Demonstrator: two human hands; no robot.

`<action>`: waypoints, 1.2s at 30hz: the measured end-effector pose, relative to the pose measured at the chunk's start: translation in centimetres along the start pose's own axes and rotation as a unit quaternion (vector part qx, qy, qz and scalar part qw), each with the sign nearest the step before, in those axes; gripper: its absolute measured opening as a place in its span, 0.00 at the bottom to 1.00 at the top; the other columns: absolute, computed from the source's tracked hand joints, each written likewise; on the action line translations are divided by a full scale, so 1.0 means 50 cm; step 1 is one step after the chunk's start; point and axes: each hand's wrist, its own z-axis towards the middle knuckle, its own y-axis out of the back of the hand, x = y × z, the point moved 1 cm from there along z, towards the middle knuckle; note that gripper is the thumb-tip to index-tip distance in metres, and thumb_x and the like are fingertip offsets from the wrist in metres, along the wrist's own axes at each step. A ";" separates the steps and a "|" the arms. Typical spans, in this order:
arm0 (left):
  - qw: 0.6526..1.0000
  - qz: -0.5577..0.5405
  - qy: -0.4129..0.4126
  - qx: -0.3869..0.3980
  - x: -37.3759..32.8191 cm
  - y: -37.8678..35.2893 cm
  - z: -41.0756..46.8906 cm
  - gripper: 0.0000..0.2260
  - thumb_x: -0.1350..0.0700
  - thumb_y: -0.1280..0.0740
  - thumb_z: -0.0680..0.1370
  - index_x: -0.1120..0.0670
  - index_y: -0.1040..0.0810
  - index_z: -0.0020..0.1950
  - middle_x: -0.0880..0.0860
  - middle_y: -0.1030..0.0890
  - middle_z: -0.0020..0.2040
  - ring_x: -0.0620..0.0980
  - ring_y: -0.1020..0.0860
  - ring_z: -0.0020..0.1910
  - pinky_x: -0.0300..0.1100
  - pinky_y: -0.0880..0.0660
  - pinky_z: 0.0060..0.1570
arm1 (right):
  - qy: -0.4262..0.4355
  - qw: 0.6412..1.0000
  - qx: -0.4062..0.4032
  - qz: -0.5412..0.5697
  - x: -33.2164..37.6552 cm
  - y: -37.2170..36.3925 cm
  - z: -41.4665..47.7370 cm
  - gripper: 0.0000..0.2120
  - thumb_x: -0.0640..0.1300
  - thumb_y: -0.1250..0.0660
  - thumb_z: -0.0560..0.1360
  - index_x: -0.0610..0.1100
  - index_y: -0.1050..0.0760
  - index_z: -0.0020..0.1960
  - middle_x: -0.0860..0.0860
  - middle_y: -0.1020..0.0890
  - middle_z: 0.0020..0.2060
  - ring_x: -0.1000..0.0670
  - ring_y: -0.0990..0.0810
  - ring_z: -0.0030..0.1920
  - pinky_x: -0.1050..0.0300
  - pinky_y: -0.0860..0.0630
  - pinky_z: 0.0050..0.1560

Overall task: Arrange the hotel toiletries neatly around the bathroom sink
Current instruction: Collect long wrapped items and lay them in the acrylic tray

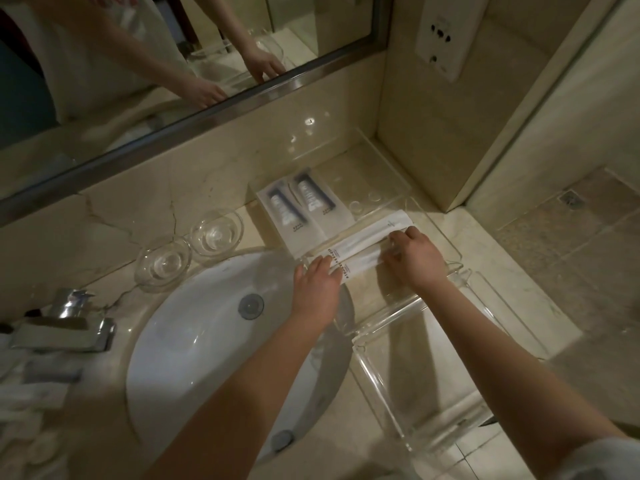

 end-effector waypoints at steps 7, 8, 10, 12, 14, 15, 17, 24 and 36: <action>0.999 -0.052 -0.004 -0.013 0.020 0.021 -0.041 0.20 0.51 0.42 0.79 0.52 0.34 0.71 0.54 0.40 0.75 0.53 0.44 0.75 0.50 0.47 0.71 | 0.019 0.998 -0.053 -0.003 0.044 0.025 -0.057 0.20 0.48 0.33 0.74 0.41 0.27 0.63 0.42 0.22 0.56 0.38 0.23 0.54 0.49 0.26 0.45; 0.998 -0.065 0.004 -0.022 0.026 0.027 -0.050 0.20 0.51 0.42 0.79 0.52 0.34 0.71 0.53 0.39 0.75 0.53 0.43 0.75 0.49 0.46 0.71 | 0.031 0.998 -0.057 0.011 0.060 0.029 -0.069 0.20 0.48 0.33 0.74 0.41 0.26 0.63 0.41 0.22 0.56 0.38 0.23 0.55 0.48 0.26 0.47; 0.994 -0.095 0.024 -0.038 0.043 0.043 -0.073 0.21 0.51 0.41 0.78 0.52 0.34 0.71 0.53 0.38 0.75 0.53 0.42 0.74 0.48 0.45 0.71 | 0.067 0.996 -0.048 0.034 0.096 0.036 -0.090 0.21 0.48 0.33 0.74 0.41 0.27 0.64 0.41 0.22 0.58 0.38 0.24 0.57 0.46 0.26 0.52; 0.992 -0.107 0.039 -0.052 0.072 0.058 -0.100 0.21 0.52 0.41 0.78 0.53 0.34 0.71 0.54 0.36 0.74 0.54 0.40 0.73 0.48 0.43 0.70 | 0.104 0.993 -0.026 0.041 0.138 0.041 -0.112 0.23 0.48 0.33 0.74 0.43 0.29 0.67 0.42 0.23 0.61 0.39 0.25 0.60 0.45 0.26 0.56; 0.991 -0.104 0.058 -0.063 0.109 0.070 -0.136 0.20 0.52 0.40 0.78 0.55 0.32 0.70 0.55 0.34 0.73 0.54 0.38 0.72 0.48 0.41 0.69 | 0.134 0.990 -0.006 0.043 0.184 0.043 -0.135 0.23 0.47 0.34 0.74 0.45 0.30 0.68 0.44 0.25 0.64 0.40 0.27 0.62 0.46 0.28 0.59; 0.989 -0.108 0.069 -0.068 0.129 0.074 -0.156 0.20 0.52 0.39 0.77 0.55 0.31 0.69 0.55 0.33 0.72 0.55 0.37 0.72 0.48 0.40 0.69 | 0.147 0.988 0.003 0.046 0.208 0.042 -0.147 0.24 0.47 0.34 0.74 0.45 0.30 0.68 0.44 0.25 0.64 0.40 0.28 0.63 0.47 0.28 0.60; 0.983 -0.138 0.097 -0.074 0.168 0.076 -0.200 0.20 0.52 0.38 0.77 0.56 0.30 0.68 0.56 0.32 0.71 0.56 0.35 0.71 0.47 0.39 0.68 | 0.164 0.985 0.022 0.053 0.255 0.036 -0.171 0.23 0.47 0.34 0.74 0.45 0.30 0.67 0.45 0.25 0.64 0.41 0.28 0.63 0.48 0.29 0.60; 0.948 -0.217 0.227 -0.053 0.295 0.038 -0.377 0.19 0.51 0.37 0.78 0.57 0.28 0.67 0.55 0.29 0.69 0.55 0.33 0.69 0.46 0.36 0.67 | 0.219 0.970 0.101 0.038 0.414 -0.027 -0.262 0.17 0.50 0.36 0.75 0.46 0.26 0.62 0.47 0.23 0.60 0.43 0.26 0.61 0.50 0.28 0.59; 0.883 -0.253 0.393 -0.048 0.535 -0.045 -0.708 0.18 0.51 0.37 0.77 0.57 0.27 0.65 0.55 0.26 0.66 0.56 0.25 0.61 0.48 0.29 0.62 | 0.371 0.892 0.256 -0.023 0.731 -0.193 -0.397 0.17 0.49 0.36 0.76 0.46 0.27 0.64 0.47 0.24 0.61 0.44 0.26 0.60 0.49 0.28 0.61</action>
